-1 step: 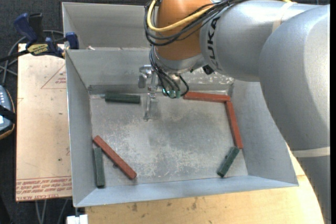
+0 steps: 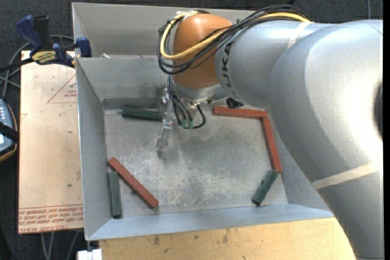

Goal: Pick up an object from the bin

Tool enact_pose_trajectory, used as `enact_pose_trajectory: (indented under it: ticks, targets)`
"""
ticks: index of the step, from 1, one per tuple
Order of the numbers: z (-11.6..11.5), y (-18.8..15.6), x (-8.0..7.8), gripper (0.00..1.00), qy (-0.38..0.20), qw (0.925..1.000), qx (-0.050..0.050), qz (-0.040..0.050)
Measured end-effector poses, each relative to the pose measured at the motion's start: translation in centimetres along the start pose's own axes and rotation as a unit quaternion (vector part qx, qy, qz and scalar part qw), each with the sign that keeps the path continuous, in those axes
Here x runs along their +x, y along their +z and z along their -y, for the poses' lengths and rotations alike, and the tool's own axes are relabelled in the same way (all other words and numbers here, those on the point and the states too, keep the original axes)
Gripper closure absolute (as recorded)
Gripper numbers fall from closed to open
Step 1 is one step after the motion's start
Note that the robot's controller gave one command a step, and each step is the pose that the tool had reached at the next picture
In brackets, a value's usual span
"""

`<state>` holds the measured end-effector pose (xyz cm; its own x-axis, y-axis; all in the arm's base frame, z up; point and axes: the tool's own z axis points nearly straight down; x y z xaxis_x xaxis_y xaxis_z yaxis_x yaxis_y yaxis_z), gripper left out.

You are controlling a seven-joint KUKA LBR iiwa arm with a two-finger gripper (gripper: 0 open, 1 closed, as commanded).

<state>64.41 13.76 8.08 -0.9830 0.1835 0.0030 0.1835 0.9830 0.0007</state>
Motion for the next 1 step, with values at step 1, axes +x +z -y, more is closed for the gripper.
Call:
enact_pose_trajectory:
  ticks: [1]
  targets:
    - [-1.73,1.02,-0.09,0.0,0.02,0.9998,0.0,0.0016]
